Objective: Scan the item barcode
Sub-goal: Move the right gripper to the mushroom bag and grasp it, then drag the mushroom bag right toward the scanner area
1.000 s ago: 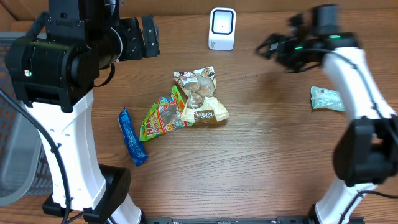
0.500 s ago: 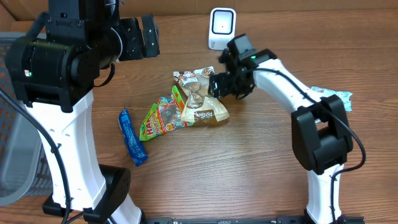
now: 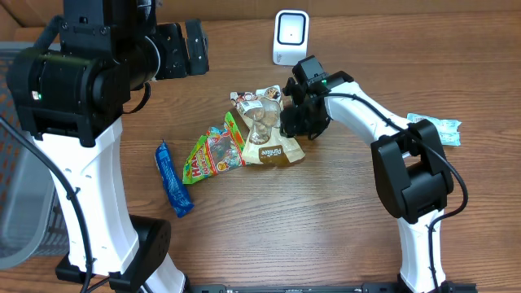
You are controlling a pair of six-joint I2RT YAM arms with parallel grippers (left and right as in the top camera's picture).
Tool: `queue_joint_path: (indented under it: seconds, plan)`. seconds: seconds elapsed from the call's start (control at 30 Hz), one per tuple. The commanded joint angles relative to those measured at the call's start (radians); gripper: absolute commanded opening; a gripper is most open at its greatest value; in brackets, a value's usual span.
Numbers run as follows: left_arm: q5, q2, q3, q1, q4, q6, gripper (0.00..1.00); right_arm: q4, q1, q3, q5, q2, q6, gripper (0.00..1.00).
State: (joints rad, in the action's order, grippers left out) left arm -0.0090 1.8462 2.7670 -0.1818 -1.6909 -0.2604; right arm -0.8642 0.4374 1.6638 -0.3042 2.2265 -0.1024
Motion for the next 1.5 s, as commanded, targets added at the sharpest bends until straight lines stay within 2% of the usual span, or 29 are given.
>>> queue_joint_path:
  seconds: [0.0, 0.1, 0.33, 0.57, 0.63, 0.7, 0.73, 1.0, 1.1, 1.3, 1.33, 1.47]
  plan:
    - [-0.005, -0.002, 0.001, -0.002, 0.002, -0.002, 1.0, -0.007, 0.0, -0.023, 0.012, 0.023, 0.007, 0.33]
    - [-0.005, -0.002, 0.001, -0.002, 0.002, -0.002, 1.0, -0.021, 0.0, -0.023, 0.011, 0.023, 0.006, 0.31]
    - [-0.005, -0.002, 0.001, -0.002, 0.002, -0.002, 1.0, -0.064, 0.0, -0.023, -0.058, 0.023, 0.034, 0.37]
    - [-0.005, -0.002, 0.001, -0.002, 0.002, -0.002, 1.0, 0.032, 0.01, -0.023, -0.072, 0.026, 0.048, 0.36]
    - [-0.005, -0.002, 0.001, -0.002, 0.002, -0.002, 1.0, 0.048, 0.02, -0.024, -0.07, 0.026, 0.072, 0.27]
    - [-0.005, -0.002, 0.001, -0.002, 0.002, -0.002, 1.0, 0.04, 0.026, -0.024, -0.051, 0.026, 0.085, 0.09]
    - [-0.005, -0.002, 0.001, -0.002, 0.002, -0.002, 1.0, 0.032, 0.027, -0.024, -0.041, 0.026, 0.085, 0.04]
    - [-0.005, -0.002, 0.001, -0.002, 0.002, -0.002, 1.0, -0.064, -0.021, -0.006, 0.027, 0.001, 0.085, 0.04]
    - [-0.005, -0.002, 0.001, -0.002, 0.002, -0.002, 1.0, -0.138, -0.066, 0.01, 0.105, -0.053, 0.085, 0.04]
    - [-0.005, -0.002, 0.001, -0.002, 0.002, -0.002, 1.0, -0.291, -0.135, 0.015, 0.301, -0.164, 0.19, 0.04]
    - [-0.005, -0.002, 0.001, -0.002, 0.002, -0.002, 1.0, -0.311, -0.143, 0.015, 0.346, -0.17, 0.19, 0.07]
    - [-0.005, -0.002, 0.001, -0.002, 0.002, -0.002, 1.0, -0.331, -0.164, 0.016, 0.405, -0.173, 0.177, 0.65]
